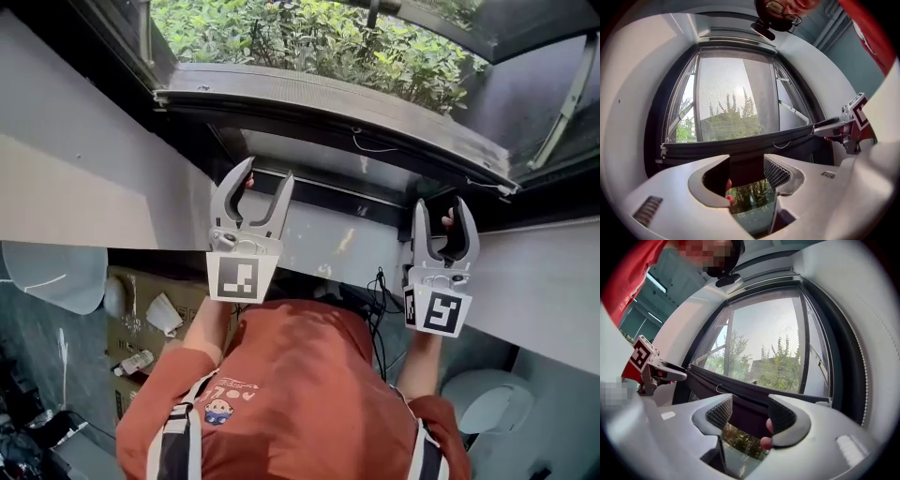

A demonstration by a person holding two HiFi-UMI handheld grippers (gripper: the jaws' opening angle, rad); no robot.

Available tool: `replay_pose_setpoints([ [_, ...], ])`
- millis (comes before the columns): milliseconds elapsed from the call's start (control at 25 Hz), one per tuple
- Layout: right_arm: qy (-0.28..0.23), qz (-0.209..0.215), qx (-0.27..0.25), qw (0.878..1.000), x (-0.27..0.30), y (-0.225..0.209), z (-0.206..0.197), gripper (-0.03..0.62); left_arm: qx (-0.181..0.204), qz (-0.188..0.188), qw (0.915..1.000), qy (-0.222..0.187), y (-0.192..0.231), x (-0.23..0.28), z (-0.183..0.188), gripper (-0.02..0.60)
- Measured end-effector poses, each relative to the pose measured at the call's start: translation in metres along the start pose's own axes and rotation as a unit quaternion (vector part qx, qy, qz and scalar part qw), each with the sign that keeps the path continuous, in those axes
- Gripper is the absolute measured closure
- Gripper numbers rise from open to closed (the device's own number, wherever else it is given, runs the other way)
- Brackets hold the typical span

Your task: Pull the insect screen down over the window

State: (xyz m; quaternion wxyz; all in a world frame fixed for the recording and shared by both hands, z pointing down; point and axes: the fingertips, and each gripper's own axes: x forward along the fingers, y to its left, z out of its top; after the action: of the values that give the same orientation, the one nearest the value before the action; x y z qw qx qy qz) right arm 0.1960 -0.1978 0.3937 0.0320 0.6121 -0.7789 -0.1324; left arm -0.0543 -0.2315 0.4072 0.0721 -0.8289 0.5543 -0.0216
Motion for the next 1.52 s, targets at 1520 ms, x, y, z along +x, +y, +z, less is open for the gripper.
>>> replay_pose_setpoints([
  [1520,-0.002,-0.038,0.049,0.998,0.0,0.017,-0.011,0.583,0.002,0.009,1.0,0.002,-0.012,-0.005,-0.017,0.577],
])
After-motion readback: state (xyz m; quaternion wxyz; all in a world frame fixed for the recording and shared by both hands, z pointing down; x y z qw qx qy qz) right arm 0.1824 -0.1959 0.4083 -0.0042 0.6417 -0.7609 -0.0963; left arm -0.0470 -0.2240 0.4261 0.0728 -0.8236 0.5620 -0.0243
